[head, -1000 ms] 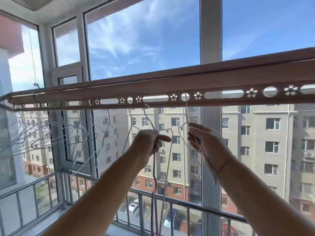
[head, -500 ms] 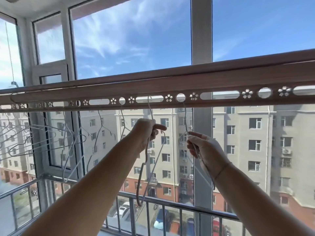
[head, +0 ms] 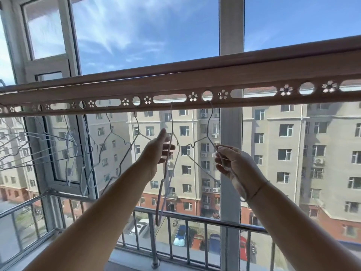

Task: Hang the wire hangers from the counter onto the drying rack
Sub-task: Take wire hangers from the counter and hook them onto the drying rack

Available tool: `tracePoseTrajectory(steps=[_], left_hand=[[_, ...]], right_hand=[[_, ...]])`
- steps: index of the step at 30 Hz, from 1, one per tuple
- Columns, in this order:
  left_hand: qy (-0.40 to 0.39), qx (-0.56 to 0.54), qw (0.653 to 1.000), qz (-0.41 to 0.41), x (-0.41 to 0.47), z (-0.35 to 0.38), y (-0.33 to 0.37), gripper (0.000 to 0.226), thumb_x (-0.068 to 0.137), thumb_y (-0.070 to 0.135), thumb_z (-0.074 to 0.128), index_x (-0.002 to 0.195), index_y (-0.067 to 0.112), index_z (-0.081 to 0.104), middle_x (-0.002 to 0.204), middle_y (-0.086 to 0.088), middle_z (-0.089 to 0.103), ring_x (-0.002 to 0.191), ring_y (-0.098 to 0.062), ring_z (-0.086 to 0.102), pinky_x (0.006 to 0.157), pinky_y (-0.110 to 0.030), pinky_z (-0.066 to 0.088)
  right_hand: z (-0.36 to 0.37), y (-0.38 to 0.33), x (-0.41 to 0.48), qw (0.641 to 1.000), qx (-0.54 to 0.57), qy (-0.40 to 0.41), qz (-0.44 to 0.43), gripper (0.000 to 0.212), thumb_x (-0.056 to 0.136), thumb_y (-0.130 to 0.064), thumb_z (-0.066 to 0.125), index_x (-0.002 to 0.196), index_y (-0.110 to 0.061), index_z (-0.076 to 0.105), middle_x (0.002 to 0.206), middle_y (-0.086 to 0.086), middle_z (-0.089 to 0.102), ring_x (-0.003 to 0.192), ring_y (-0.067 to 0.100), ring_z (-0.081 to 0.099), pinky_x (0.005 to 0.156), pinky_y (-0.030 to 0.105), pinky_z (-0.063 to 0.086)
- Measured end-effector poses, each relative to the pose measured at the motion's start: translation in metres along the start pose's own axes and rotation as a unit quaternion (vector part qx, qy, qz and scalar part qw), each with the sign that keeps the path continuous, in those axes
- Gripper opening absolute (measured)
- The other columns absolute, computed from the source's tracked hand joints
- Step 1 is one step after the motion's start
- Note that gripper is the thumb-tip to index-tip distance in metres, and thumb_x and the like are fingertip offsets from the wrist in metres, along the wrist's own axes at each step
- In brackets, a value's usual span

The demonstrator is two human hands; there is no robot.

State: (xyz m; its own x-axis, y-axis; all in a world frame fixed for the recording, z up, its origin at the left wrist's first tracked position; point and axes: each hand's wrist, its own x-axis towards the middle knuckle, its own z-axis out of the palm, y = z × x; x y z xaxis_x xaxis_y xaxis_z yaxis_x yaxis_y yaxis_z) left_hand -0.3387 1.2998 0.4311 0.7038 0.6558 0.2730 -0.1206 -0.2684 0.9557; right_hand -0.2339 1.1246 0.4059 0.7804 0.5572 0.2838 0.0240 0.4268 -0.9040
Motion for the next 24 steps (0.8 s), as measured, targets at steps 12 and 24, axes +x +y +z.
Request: tracePoseTrajectory(steps=[12,24], left_hand=[[-0.107,0.018,0.992,-0.059,-0.046,0.022,-0.122,0.036,0.091,0.048,0.047,0.111,0.02,0.057,0.124,-0.009,0.059,0.108,-0.022,0.058,0.096,-0.042,0.044],[-0.309,0.036,0.95,0.011,-0.103,0.202,-0.129,0.077,0.077,0.038,0.068,0.142,0.025,0.03,0.13,-0.001,0.049,0.11,-0.005,0.053,0.081,-0.014,0.046]], right_hand=[[-0.063,0.057,-0.015,0.984,-0.166,0.055,-0.025,0.041,0.082,-0.022,0.068,0.118,-0.01,0.053,0.101,0.0,0.054,0.094,0.014,0.053,0.074,0.023,0.042],[-0.224,0.02,-0.088,0.916,-0.323,0.226,-0.076,0.069,0.074,-0.029,0.076,0.134,-0.021,0.042,0.138,0.004,0.043,0.124,0.016,0.038,0.105,0.035,0.035]])
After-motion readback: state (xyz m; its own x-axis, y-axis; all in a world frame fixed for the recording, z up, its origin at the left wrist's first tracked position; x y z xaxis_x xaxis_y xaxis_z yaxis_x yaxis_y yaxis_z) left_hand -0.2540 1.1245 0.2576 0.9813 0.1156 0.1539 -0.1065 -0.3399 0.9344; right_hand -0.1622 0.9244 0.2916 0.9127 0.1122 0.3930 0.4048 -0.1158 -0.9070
